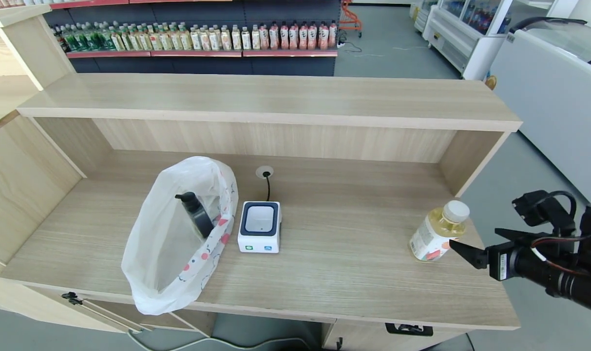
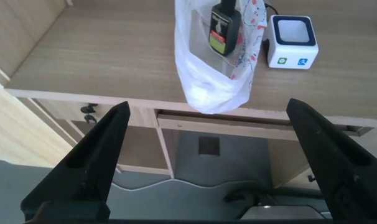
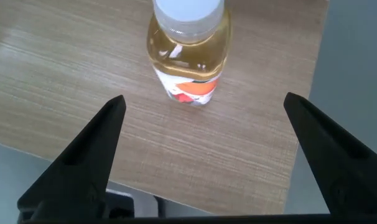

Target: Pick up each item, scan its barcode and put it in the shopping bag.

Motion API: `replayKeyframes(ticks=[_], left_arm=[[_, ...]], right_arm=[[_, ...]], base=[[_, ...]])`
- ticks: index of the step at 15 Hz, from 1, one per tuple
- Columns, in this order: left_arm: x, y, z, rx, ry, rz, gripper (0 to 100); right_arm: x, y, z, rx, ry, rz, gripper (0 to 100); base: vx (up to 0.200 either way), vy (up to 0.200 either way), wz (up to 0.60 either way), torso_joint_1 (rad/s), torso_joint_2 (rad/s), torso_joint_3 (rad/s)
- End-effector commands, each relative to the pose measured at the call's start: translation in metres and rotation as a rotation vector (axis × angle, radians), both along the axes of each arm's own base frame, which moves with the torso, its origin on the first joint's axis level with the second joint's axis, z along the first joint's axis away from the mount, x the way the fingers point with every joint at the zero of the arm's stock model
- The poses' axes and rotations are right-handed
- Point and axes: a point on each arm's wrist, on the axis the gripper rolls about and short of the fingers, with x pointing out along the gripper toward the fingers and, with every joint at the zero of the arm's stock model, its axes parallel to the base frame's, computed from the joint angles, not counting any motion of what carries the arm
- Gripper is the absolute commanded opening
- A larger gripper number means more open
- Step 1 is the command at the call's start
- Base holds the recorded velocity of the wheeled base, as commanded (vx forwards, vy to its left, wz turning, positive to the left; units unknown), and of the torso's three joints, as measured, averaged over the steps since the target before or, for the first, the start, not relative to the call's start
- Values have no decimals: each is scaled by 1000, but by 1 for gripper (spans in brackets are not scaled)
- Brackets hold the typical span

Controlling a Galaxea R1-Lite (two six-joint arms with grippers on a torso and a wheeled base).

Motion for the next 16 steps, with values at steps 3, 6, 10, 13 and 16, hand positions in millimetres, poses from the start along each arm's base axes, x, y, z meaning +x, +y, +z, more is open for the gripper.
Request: replayKeyframes(ticks=[3, 6, 10, 13, 16], left_arm=[[0, 0, 0, 0, 0, 0, 100], [0, 0, 0, 0, 0, 2, 100], [0, 0, 0, 0, 0, 2, 100], [0, 0, 0, 0, 0, 0, 100], [0, 0, 0, 1, 0, 2, 100]], right_arm=[[15, 6, -46, -10, 74, 13, 100], [26, 8, -56, -8, 31, 16, 100], [43, 9, -68, -1, -1, 25, 100], [62, 15, -76, 4, -4, 39, 100], [88, 30, -75, 16, -63, 85, 100]], base=[[0, 0, 0, 0, 0, 0], [0, 0, 0, 0, 0, 0], [0, 0, 0, 0, 0, 0], [0, 0, 0, 0, 0, 0], [0, 0, 0, 0, 0, 0]])
